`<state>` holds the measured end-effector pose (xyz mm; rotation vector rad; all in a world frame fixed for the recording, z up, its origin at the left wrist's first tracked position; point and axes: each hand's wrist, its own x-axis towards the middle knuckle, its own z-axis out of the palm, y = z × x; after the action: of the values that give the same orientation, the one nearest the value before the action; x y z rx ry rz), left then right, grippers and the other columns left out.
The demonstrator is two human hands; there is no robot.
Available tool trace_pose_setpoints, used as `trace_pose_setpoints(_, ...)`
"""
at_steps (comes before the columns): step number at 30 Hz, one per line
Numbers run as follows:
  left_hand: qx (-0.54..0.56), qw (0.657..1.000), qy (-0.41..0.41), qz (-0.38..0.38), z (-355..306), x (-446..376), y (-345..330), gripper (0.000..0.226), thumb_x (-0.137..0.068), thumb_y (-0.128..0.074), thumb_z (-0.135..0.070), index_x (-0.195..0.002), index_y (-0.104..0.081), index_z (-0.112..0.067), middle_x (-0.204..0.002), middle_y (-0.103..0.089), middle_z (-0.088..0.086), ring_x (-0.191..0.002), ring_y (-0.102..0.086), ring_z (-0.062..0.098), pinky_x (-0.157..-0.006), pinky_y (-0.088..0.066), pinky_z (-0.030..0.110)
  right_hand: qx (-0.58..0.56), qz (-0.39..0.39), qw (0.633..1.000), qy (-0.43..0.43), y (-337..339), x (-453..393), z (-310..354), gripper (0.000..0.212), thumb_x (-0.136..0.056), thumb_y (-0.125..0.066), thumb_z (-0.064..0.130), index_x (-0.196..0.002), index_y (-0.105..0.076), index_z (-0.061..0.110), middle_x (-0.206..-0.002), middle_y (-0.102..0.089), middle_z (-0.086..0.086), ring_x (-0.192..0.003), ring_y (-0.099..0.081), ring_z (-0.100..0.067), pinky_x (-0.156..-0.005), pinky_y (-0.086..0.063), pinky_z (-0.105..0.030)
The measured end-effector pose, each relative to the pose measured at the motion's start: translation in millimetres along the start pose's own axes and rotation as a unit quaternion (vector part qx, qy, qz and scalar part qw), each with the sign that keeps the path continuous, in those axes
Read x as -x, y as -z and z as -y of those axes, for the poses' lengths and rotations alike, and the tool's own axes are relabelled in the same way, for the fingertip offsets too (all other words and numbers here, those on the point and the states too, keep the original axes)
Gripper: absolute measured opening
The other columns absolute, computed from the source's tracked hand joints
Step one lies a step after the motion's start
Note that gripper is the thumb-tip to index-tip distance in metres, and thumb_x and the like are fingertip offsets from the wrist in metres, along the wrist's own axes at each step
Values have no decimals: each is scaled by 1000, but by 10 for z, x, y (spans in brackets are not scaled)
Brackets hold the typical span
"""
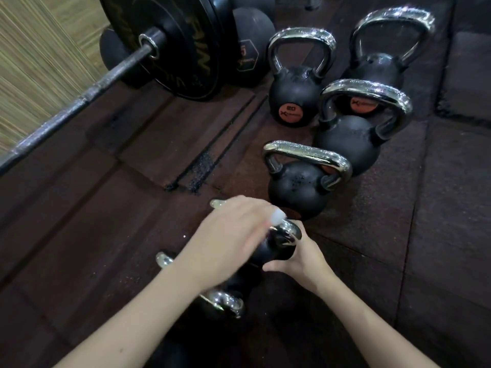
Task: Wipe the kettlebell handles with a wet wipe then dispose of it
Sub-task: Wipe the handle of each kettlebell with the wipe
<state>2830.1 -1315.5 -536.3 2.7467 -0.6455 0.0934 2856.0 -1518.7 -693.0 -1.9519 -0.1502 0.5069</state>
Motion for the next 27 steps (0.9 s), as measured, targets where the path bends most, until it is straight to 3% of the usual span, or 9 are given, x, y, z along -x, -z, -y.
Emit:
trace_pose_setpoints(4,58,980,184,-41,268,-23,86,31,-113,-43,-32,-114,-74,-28,-117,-72,-13,-114,-62,15,-100,-43,31,-2,-4,1000,-12,18,35,63,109,-50,-103,32,-145,-50,39,-127,-66,23,-121,-57,5,-103,-43,-18)
trace_pose_setpoints(5,57,979,191,-43,269,-41,61,31,-113,-43,-31,-111,-74,-29,-115,-72,-13,-113,-62,15,-100,-43,31,-4,-3,1000,-18,23,50,85,108,-51,-103,29,-145,-51,37,-126,-66,24,-119,-57,5,-103,-44,-17)
trace_pose_setpoints(9,-31,996,77,-17,-215,-157,-55,37,-102,-39,-23,-111,-75,-21,-97,-74,0,-92,-69,32,-93,-47,52,-1,-4,999,-32,57,67,147,106,-51,-103,27,-143,-53,34,-115,-66,25,-114,-59,1,-87,-41,-2)
trace_pose_setpoints(13,-9,1000,-16,8,-395,-145,-155,37,-96,-47,-20,-125,-70,-19,-122,-71,0,-115,-67,25,-113,-36,45,14,-14,1000,-21,48,49,132,97,-49,-100,45,-135,-57,34,-115,-69,26,-109,-65,6,-100,-55,-28)
trace_pose_setpoints(14,2,1000,-28,2,-313,-138,-153,35,-97,-50,-20,-128,-67,-21,-126,-69,-2,-120,-64,21,-115,-36,44,4,-17,1000,-20,40,41,116,100,-47,-100,45,-136,-56,36,-117,-70,25,-111,-64,8,-101,-54,-27)
trace_pose_setpoints(17,-11,1000,-9,-21,29,-79,-94,30,-105,-47,-25,-132,-59,-29,-124,-68,-9,-118,-61,15,-114,-37,38,-25,-9,1000,-13,18,5,52,117,-44,-104,34,-147,-48,41,-126,-69,23,-119,-60,11,-101,-46,-10)
trace_pose_setpoints(22,53,983,169,-52,264,-39,43,45,-109,-32,-43,-120,-73,-29,-115,-72,-16,-113,-64,14,-102,-42,29,-58,-1,998,-21,-17,-19,-34,126,-37,-102,45,-148,-43,46,-130,-69,21,-124,-61,6,-113,-47,-28)
trace_pose_setpoints(24,-7,993,111,-42,18,-101,14,34,-107,-39,-35,-113,-71,-23,-108,-71,-9,-106,-65,20,-102,-45,41,-53,-5,998,-21,-13,-31,-25,127,-35,-100,47,-148,-43,46,-130,-69,21,-124,-61,5,-112,-48,-29)
trace_pose_setpoints(27,-37,999,5,-2,-263,-144,-141,32,-98,-54,-29,-127,-66,-23,-125,-70,-6,-116,-65,19,-113,-38,41,-40,20,999,13,11,-11,9,106,-52,-98,43,-145,-47,41,-131,-67,20,-121,-62,4,-107,-53,-31)
